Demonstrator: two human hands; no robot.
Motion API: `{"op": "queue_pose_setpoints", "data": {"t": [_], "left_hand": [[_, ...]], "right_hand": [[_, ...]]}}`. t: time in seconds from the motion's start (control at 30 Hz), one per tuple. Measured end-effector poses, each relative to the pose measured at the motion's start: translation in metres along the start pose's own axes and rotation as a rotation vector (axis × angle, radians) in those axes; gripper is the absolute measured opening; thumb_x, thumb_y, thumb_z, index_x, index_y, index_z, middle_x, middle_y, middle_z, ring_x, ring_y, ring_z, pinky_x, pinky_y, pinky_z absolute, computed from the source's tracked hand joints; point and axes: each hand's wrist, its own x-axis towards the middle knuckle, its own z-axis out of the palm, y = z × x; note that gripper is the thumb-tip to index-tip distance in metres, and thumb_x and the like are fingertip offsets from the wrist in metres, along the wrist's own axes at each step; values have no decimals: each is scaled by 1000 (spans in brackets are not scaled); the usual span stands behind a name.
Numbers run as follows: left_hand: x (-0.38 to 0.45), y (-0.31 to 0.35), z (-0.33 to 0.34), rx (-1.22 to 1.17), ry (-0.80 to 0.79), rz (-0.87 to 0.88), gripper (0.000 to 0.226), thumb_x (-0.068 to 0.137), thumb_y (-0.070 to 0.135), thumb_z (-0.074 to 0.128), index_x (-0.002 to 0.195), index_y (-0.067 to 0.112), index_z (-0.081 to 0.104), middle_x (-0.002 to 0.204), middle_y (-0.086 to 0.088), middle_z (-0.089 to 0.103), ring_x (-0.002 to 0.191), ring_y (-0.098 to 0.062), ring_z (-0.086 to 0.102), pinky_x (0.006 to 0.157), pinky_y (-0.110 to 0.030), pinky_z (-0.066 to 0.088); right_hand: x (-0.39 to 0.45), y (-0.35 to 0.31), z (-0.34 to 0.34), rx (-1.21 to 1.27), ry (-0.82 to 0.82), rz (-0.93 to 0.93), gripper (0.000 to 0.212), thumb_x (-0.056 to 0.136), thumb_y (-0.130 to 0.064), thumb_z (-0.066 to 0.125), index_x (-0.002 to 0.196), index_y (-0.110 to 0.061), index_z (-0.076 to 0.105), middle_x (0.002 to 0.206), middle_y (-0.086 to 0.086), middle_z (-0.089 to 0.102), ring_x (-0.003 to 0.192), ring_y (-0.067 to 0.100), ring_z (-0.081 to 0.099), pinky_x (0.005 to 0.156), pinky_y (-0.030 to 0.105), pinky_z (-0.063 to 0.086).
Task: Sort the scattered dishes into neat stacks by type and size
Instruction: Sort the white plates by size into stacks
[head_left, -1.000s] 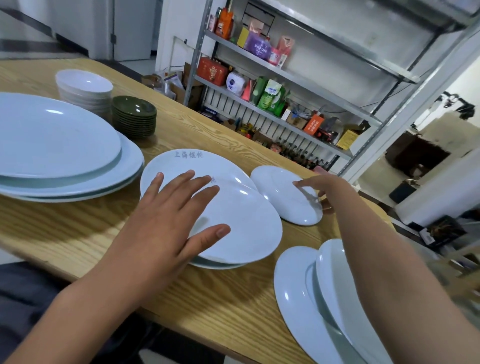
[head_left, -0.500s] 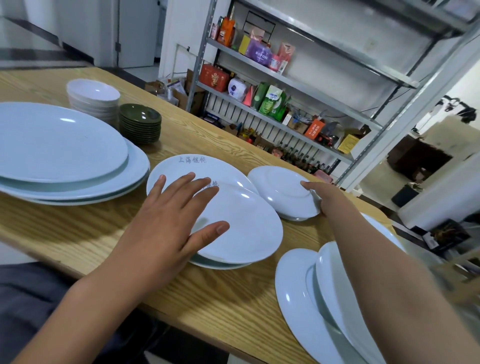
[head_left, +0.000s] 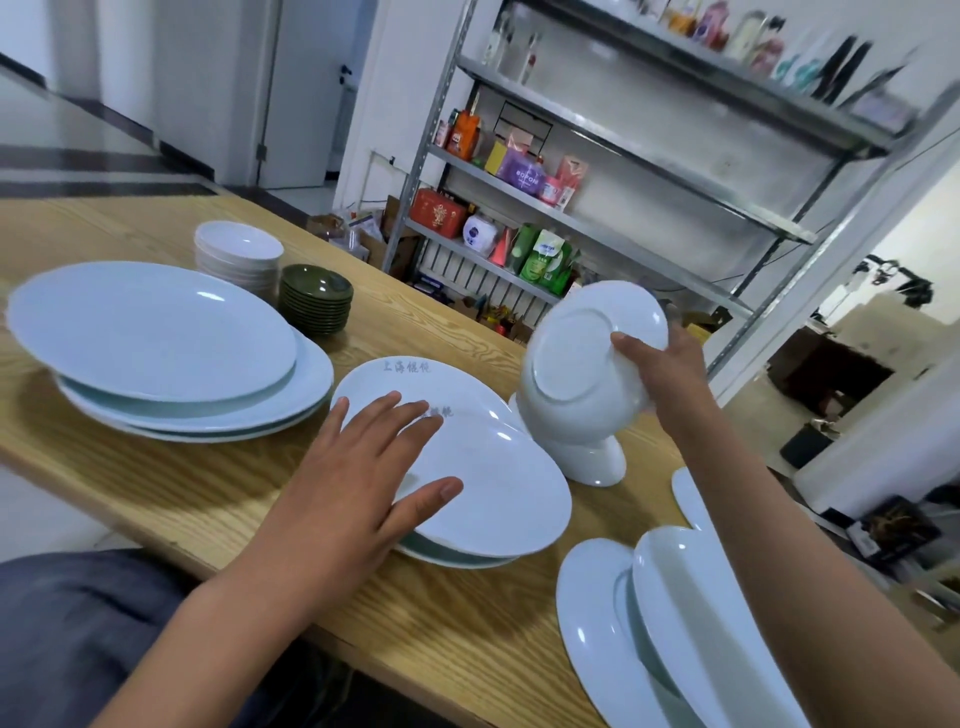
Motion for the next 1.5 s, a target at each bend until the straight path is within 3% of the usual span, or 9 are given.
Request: {"op": "queue_pose_setpoints", "data": {"t": [0.33,0.47,0.67,0.9,1.03,1.13,1.23,1.4,1.5], "left_hand": [[-1,4,-22,-101,254,-47,63,92,34,52,148,23,26,156,4,20,141,-13,24,110,-25,23],[1,-2,-26,-103,321,-78,71,87,26,61,149,23,26,160,3,7,145,-17,14,110,-34,24],[1,-18,-21,-31,194,14,47,93,44,39,113,13,68,130,-8,59,135,-31,33,107,-42,37],[11,-18,-13,5,132,103,37,84,38,49,84,11,74,103,-5,72,123,-39,50,97,-37,46],[23,-10,-13,16,45,197,18,69,29,66,68,13,73,97,-11,73,112,-46,56,86,-42,52],[27,-6,-10,18,-27,182,15,72,27,66,70,14,74,106,-13,71,120,-46,51,94,-47,40],[28,-4,-6,-170,-106,25,18,87,27,66,95,13,75,131,-4,59,144,-24,21,108,-22,17],[26,-10,-10,-299,-215,-130,21,82,33,70,101,24,71,118,23,59,139,0,21,112,-34,27],[24,-9,-7,-275,-269,-185,22,73,47,71,88,30,69,99,40,58,137,7,23,115,-42,8]], "right_hand": [[-90,-18,63,-701,-94,-1350,18,90,-7,55,83,-9,71,90,4,71,92,26,65,75,35,50],[-109,-17,87,-605,-128,-1462,16,86,2,60,77,-9,67,92,3,71,91,25,65,75,37,49],[-119,-21,98,-550,-159,-1500,16,86,3,58,76,-5,67,93,9,71,88,28,65,81,35,49],[-108,-10,70,-920,-470,-954,75,72,8,53,141,-18,41,150,3,38,143,22,23,119,41,19],[-91,-3,43,-1004,-511,-631,87,76,9,52,151,-22,21,159,-2,16,147,14,6,117,28,3],[-73,11,30,-971,-499,-424,79,77,10,47,149,-18,29,156,2,26,145,18,18,115,30,18],[-48,36,26,-862,-403,-198,68,81,7,43,144,-16,37,151,6,37,134,25,38,101,36,40],[-18,77,24,-732,-344,79,43,91,-8,45,133,-8,47,132,11,51,113,28,52,79,33,43],[-5,87,24,-681,-281,199,16,90,-21,53,80,-9,50,79,11,48,65,24,49,56,32,35]]}}
